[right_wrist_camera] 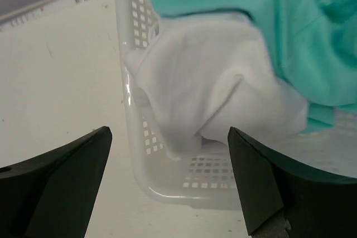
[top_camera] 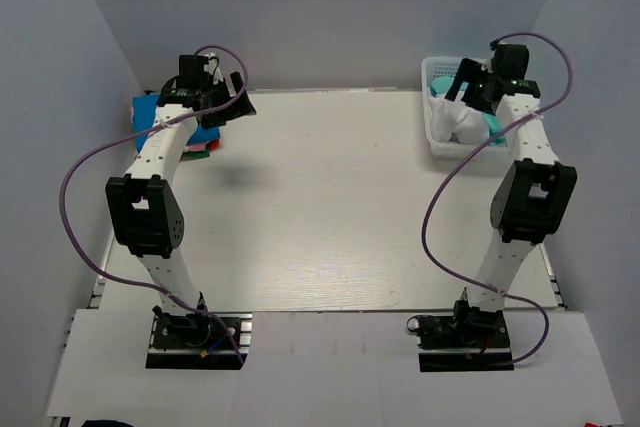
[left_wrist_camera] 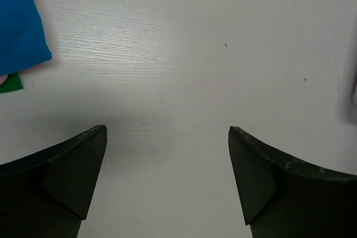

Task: Fold and stack the t-shirts
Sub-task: Grab crumpled tshirt from bin with the right arm, then move the tshirt to the center of the board

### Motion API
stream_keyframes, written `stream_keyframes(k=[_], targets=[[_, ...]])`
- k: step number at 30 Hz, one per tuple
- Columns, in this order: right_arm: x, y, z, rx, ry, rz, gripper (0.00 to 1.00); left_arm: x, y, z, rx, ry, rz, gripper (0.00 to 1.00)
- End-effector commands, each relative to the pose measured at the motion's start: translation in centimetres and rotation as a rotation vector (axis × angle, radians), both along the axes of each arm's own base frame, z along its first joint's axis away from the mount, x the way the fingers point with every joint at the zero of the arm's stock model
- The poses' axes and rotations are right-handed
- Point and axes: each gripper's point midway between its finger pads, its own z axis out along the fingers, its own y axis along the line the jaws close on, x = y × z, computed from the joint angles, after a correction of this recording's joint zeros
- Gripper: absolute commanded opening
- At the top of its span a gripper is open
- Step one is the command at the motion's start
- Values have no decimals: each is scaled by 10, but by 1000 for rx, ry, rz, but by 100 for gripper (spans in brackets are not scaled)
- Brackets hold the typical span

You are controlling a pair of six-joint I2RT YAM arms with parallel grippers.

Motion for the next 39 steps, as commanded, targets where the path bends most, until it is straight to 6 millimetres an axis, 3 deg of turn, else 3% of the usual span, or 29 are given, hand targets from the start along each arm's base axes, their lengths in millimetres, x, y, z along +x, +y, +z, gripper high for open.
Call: stream_keyframes(k=[1,2,4,6,9,10,12,13,15,16,17,19,22,23,25,26,28,29,30,32,33,35,36,38,39], targets=[[1,28,-37,87,80,73,90,-7,-1,13,-12,-17,-11,100],[12,34,-53,105,83,75,90,-7,-1,14,-20,-15,-4,100],[21,35,-58,114,63,66,90,-9,-3,13,-25,-5,-10,100],[29,41,-76,137,60,53,90,-14,-4,10,-31,19,-18,100],[40,39,-80,157,41,9,44,-18,-4,9,-38,31,-10,100],[40,38,-78,160,35,0,4,-18,-4,9,-38,31,-10,100],[41,37,-66,152,14,-4,0,-19,-3,13,-32,20,-4,100],[44,32,-35,125,-45,-6,0,-20,-3,18,-33,10,-4,100],[41,27,-5,85,-79,-8,0,-22,-1,18,-27,10,2,100],[41,26,31,60,-142,2,0,-20,-1,19,-27,-1,2,100],[38,24,41,43,-150,0,0,-22,-1,20,-27,-1,2,100],[28,21,91,7,-242,3,0,-21,-3,22,-34,-11,-4,100],[15,22,132,-20,-316,27,0,-21,-4,22,-41,-11,-11,100],[6,29,157,-38,-362,74,0,-19,-4,24,-41,-20,-11,100],[-2,47,188,-13,-426,160,0,-19,-4,23,-35,-22,-18,100],[-10,60,221,-20,-504,211,0,-18,-5,25,-41,-31,-24,100],[-25,91,252,35,-585,363,0,-19,-5,29,-36,-42,-31,100],[-34,103,277,43,-659,417,0,-19,-5,38,-37,-64,-31,100],[-55,142,295,108,-719,595,0,-17,-5,43,-29,-79,-39,100],[-80,172,314,183,-779,739,0,-15,-3,53,-24,-107,-32,100],[-119,205,342,290,-869,957,0,-17,-3,57,-18,-121,-38,100],[-138,223,348,371,-892,1089,0,-18,-1,63,-12,-135,-30,100],[-166,244,365,439,-947,1241,0,-21,2,74,1,-162,-26,100],[-182,256,371,461,-958,1335,0,-23,5,79,12,-180,-10,100],[-184,267,364,502,-918,1376,0,-22,7,79,15,-178,7,100]])
